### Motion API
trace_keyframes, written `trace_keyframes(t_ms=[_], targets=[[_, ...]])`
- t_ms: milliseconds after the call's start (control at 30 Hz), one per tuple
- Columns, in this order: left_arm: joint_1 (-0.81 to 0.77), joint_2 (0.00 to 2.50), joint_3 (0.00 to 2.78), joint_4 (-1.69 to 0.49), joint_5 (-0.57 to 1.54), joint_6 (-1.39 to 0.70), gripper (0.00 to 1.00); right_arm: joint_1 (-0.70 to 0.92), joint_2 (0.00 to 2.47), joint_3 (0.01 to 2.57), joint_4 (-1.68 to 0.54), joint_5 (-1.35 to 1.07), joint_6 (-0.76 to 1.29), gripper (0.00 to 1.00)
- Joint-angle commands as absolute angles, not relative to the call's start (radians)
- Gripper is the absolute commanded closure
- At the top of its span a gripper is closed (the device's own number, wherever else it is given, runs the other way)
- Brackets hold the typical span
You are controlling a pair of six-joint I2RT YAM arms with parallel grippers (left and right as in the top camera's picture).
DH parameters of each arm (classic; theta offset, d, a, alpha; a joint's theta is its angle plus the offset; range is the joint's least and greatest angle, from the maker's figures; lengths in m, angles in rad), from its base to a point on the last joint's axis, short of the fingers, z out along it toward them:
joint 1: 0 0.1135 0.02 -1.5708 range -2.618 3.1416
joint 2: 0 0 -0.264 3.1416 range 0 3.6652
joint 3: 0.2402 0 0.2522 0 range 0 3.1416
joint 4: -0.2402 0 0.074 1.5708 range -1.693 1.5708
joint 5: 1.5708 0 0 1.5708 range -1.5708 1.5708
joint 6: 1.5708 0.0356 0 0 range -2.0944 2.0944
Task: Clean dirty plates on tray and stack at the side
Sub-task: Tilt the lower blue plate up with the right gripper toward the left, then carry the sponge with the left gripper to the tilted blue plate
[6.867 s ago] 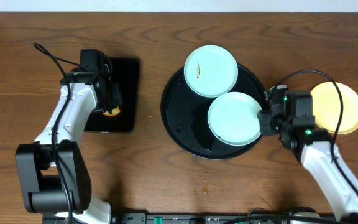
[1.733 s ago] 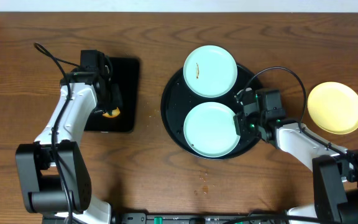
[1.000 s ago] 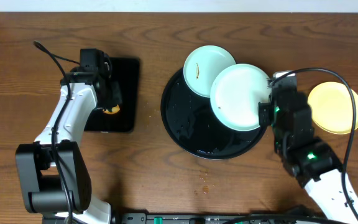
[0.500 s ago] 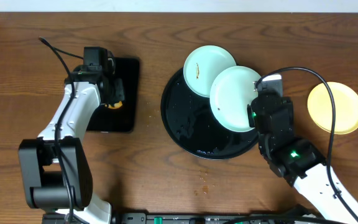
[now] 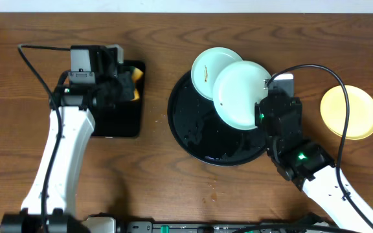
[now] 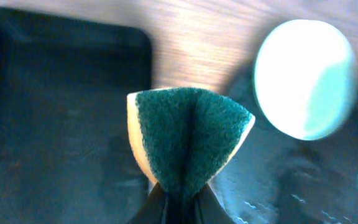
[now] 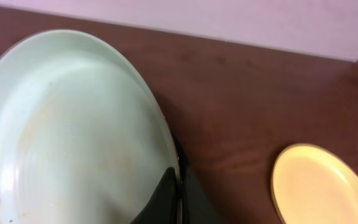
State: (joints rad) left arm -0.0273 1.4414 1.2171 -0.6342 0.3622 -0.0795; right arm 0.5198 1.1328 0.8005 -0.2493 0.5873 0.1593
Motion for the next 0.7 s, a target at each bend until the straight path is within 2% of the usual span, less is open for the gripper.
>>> trace_keyframes(t_ms=[0, 367, 667], targets=[[-0.090, 1.442, 1.237, -0.672, 0.538, -0.091, 0.93, 0.552, 1.132, 0.809, -0.210, 0.594, 0.073, 0.99], [-0.363, 1.450, 1.237, -0.622, 0.576, -0.138, 0.93, 0.625, 1.132, 0.809, -0.183, 0.614, 0.017, 0.99], [-0.453, 1.492, 1.237, -0.475, 0.577, -0.281, 0.93, 0.656, 1.129, 0.809, -0.166, 0.643, -0.007, 0.99]])
